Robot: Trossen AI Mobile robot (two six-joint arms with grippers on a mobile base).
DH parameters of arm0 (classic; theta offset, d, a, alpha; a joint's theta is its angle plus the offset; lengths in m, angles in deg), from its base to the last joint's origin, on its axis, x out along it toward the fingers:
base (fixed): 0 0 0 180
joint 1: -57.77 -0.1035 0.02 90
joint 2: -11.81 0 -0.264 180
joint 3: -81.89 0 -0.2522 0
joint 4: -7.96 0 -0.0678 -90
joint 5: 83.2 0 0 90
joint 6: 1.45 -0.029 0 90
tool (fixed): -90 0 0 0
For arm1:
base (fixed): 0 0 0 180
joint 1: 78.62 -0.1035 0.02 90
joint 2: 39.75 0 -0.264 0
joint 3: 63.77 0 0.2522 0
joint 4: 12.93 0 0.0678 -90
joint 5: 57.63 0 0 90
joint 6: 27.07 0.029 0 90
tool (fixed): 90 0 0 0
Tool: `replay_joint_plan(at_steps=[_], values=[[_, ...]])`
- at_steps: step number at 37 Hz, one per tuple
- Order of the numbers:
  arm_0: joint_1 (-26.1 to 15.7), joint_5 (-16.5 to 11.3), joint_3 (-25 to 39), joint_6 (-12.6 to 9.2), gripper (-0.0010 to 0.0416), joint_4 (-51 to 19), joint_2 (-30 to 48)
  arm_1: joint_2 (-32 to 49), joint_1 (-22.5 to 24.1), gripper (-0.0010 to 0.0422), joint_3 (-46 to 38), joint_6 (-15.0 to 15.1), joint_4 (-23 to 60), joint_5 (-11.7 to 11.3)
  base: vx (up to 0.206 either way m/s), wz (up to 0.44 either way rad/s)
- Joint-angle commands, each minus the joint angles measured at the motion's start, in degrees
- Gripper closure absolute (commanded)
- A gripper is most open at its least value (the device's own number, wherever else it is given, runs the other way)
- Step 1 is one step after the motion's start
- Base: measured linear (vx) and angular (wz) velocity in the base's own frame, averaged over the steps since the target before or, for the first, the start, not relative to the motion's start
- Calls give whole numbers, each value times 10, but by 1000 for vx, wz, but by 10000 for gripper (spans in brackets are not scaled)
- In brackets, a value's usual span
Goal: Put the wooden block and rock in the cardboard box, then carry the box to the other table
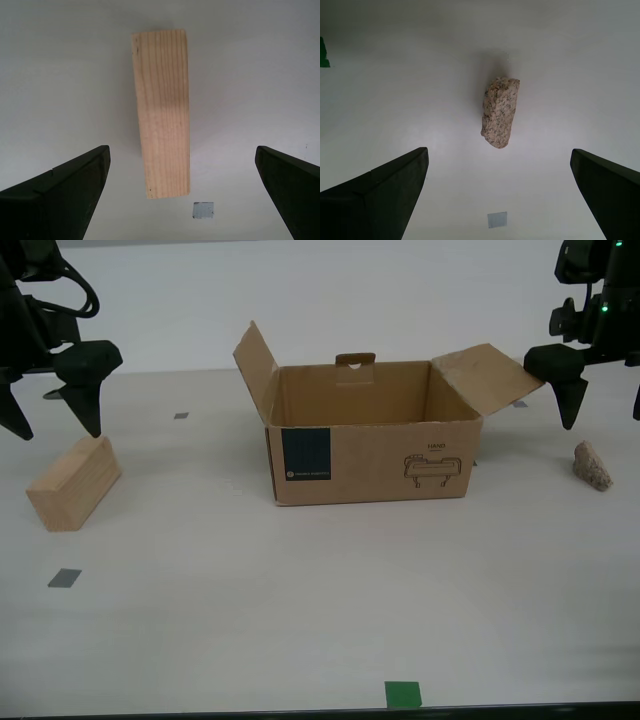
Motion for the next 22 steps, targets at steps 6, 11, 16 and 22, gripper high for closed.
replay_joint_plan(at_steps=[6, 11, 16, 22], values=[[2, -2, 0, 8, 9, 2, 2, 0, 0, 14, 7, 0, -10, 2, 0, 0], [10, -2, 0, 8, 10, 2, 2, 0, 0, 14, 25, 0, -31, 3, 0, 0], [25, -2, 0, 9, 10, 2, 2, 15, 0, 14, 41, 0, -43, 3, 0, 0], [40, -2, 0, 9, 10, 2, 2, 77, 0, 14, 41, 1, -49, 3, 0, 0]])
